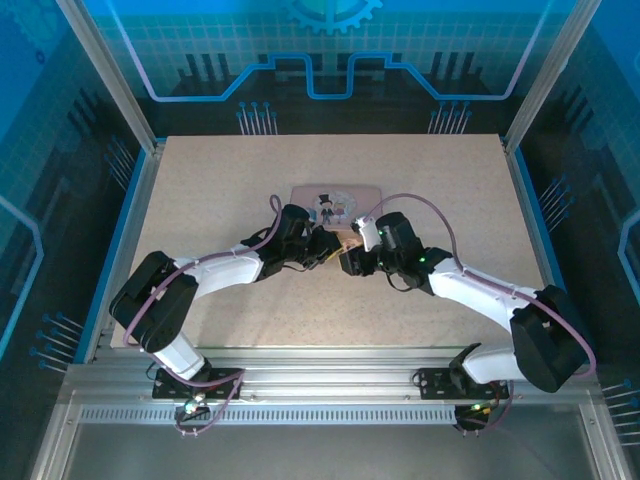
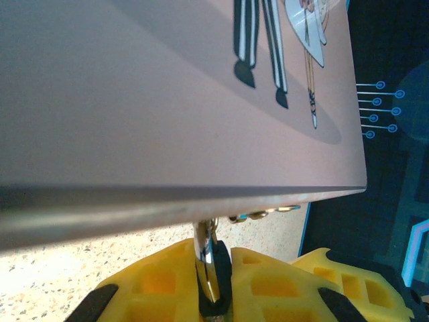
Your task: Unlock the padlock with the key
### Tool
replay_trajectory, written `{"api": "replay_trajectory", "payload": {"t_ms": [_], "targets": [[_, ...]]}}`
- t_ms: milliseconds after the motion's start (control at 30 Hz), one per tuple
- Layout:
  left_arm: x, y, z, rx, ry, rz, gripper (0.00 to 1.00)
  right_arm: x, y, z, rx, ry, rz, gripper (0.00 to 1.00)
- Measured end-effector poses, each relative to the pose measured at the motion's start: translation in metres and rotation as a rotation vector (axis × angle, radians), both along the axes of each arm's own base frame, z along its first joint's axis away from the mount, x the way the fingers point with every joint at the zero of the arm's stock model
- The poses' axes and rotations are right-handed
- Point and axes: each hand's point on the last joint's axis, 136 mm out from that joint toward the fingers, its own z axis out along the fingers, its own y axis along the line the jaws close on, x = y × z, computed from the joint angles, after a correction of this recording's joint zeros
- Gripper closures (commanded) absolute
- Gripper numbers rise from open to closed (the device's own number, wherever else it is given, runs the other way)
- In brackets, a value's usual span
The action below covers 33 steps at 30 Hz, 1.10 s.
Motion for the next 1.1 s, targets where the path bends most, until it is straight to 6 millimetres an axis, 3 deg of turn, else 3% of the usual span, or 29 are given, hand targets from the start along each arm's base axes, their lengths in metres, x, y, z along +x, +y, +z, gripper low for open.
{"api": "replay_trajectory", "payload": {"t_ms": [300,1100], "targets": [[0.000,0.000,0.000,0.000,0.000,0.000,0.90,-0.003,0.002,0.001,0.013,0.009,0.017,0.52],[0.001,0.000,0.001,-0.004,-0.001,0.001,0.90,0.010,0.010,-0.008,-0.023,0.041,0.022,0.60]]}}
